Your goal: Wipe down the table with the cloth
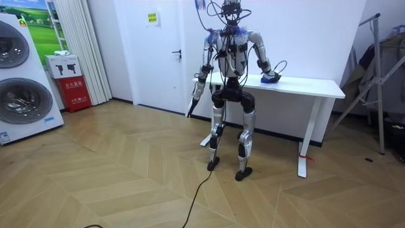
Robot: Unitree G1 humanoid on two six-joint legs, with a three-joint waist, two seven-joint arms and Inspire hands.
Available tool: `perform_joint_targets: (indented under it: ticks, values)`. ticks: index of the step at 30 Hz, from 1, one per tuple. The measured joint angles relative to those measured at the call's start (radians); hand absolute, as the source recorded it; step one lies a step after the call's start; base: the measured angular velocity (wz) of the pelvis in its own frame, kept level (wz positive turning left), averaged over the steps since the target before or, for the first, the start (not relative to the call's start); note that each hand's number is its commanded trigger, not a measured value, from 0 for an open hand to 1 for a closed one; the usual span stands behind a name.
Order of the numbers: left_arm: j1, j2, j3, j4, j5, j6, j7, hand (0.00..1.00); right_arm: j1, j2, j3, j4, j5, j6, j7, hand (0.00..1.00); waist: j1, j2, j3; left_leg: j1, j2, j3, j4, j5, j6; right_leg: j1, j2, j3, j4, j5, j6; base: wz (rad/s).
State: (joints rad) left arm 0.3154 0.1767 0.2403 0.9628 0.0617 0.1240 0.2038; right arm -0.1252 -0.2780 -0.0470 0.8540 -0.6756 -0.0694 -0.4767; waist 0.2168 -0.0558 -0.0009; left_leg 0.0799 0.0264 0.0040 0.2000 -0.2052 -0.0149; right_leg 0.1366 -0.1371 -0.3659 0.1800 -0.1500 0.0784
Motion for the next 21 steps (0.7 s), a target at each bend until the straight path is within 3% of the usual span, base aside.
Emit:
perform_joint_targets:
  ticks: [2, 5, 7, 9, 10, 12, 16, 19, 21]
  values:
    - [-0.006, 0.0, 0.0, -0.003, -0.002, 0.0, -0.001, 0.0, -0.01, 0.001, 0.002, 0.002, 0.009, 0.008, 0.007, 1.0, 0.009, 0.002, -0.0004, 0.0, 0.0, -0.002, 0.001, 0.0, 0.0, 0.0, 0.0, -0.001, 0.005, 0.0, 0.0, 0.0]
    - [-0.016, -0.007, -0.005, -0.003, -0.001, 0.0, -0.001, 0.0, -0.056, 0.004, 0.046, -0.005, 0.005, 0.067, 0.036, 1.0, 0.024, 0.005, -0.0019, -0.003, 0.003, 0.013, 0.002, 0.001, -0.001, -0.016, 0.001, 0.006, 0.008, 0.0, 0.0, -0.22]
    - [-0.039, -0.011, -0.02, 0.001, -0.002, 0.001, -0.001, 0.0, -0.135, 0.008, 0.127, -0.008, 0.004, 0.16, 0.084, 1.0, 0.048, 0.006, -0.0022, -0.006, 0.017, 0.043, 0.001, 0.004, -0.007, -0.036, 0.011, 0.032, 0.017, 0.01, -0.01, -0.42]
    - [-0.056, -0.012, -0.033, 0.007, -0.002, 0.001, -0.001, 0.0, -0.194, 0.018, 0.21, -0.036, -0.032, 0.215, 0.148, 1.0, 0.073, 0.006, -0.002, -0.008, 0.025, 0.058, 0.0, 0.007, -0.012, -0.052, 0.018, 0.039, 0.025, 0.015, -0.017, -0.33]
    - [-0.067, -0.012, -0.039, 0.006, 0.002, 0.001, -0.008, 0.0, -0.233, 0.028, 0.253, -0.054, -0.07, 0.225, 0.181, 1.0, 0.089, 0.005, -0.0016, -0.007, 0.03, 0.066, -0.003, 0.009, -0.015, -0.058, 0.024, 0.045, 0.026, 0.018, -0.021, -0.25]
    - [-0.08, -0.011, -0.039, -0.004, 0.019, 0.004, -0.024, 0.0, -0.291, 0.058, 0.32, -0.073, -0.082, 0.224, 0.222, 1.0, 0.127, 0.0, 0.0018, -0.01, 0.037, 0.079, -0.009, 0.013, -0.02, -0.072, 0.032, 0.062, 0.023, 0.022, -0.028, -0.18]
    - [-0.066, -0.011, -0.039, -0.009, 0.004, 0.026, -0.024, 0.0, -0.334, 0.099, 0.351, -0.093, -0.109, 0.211, 0.252, 1.0, 0.171, -0.014, 0.004, -0.018, 0.035, 0.053, -0.011, 0.018, -0.02, -0.073, 0.031, 0.033, 0.018, 0.023, -0.027, 0.16]
    - [-0.018, -0.008, -0.038, -0.022, -0.011, 0.031, -0.021, 0.0, -0.259, 0.077, 0.321, -0.045, -0.1, 0.171, 0.225, 1.0, 0.154, -0.013, 0.0053, -0.014, 0.026, 0.008, -0.011, 0.018, -0.018, -0.046, 0.024, -0.006, 0.003, 0.024, -0.025, 0.52]
    - [0.003, -0.007, -0.024, -0.008, -0.005, 0.031, -0.022, 0.0, -0.184, 0.078, 0.25, -0.046, -0.079, 0.096, 0.154, 1.0, 0.111, -0.009, 0.0066, -0.014, 0.015, -0.016, -0.011, 0.021, -0.013, -0.029, 0.015, -0.015, 0.0, 0.02, -0.02, 0.5]
